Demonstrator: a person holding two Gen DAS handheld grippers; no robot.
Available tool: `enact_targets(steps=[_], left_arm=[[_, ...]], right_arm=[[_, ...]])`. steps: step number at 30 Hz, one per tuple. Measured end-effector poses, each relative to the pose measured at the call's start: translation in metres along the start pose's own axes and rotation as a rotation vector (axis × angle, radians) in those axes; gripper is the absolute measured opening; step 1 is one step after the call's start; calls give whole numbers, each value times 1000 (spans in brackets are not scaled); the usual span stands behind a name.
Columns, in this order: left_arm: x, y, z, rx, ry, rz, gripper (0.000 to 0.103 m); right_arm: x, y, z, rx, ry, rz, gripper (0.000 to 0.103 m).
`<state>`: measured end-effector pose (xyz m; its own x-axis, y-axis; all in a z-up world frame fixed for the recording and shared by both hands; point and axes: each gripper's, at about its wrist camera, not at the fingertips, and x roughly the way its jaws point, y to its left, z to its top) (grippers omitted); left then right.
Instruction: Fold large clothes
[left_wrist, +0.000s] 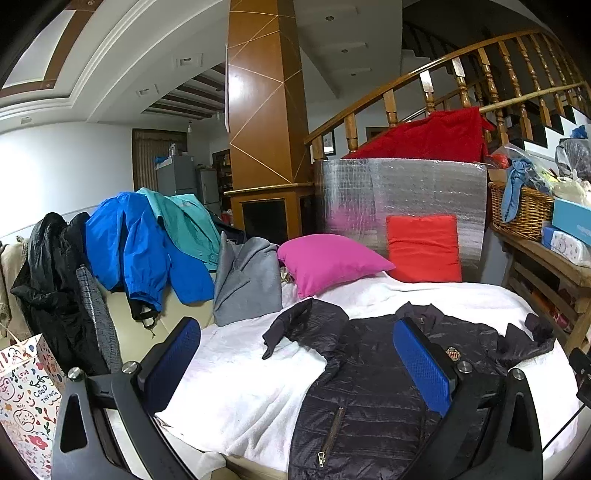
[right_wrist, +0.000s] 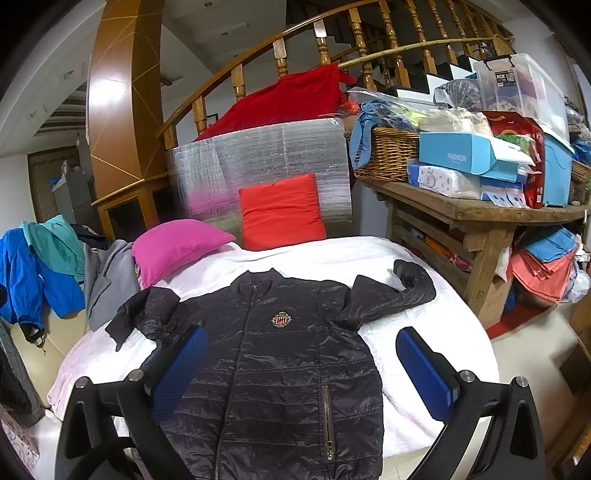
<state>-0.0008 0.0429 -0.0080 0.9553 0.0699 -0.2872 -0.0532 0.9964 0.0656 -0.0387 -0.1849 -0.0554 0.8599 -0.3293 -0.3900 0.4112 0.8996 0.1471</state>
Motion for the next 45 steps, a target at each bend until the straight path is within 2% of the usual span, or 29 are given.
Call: enact_targets(steps=[9,23,34,45], left_arm=[[1,7,1,-9,-1,7,103],[10,-5,-1,15,18,-12,103],[38,-48,-12,88,92,-65,103],[62,-81,-15,118,144,-86,103]], right_arm=[[0,8,1,-19,-1,6,103],[14,5,-1,-25,27,-11,103],[35,-9,9,-35,48,-84,103],[55,-25,24,-26,49,-106,103]])
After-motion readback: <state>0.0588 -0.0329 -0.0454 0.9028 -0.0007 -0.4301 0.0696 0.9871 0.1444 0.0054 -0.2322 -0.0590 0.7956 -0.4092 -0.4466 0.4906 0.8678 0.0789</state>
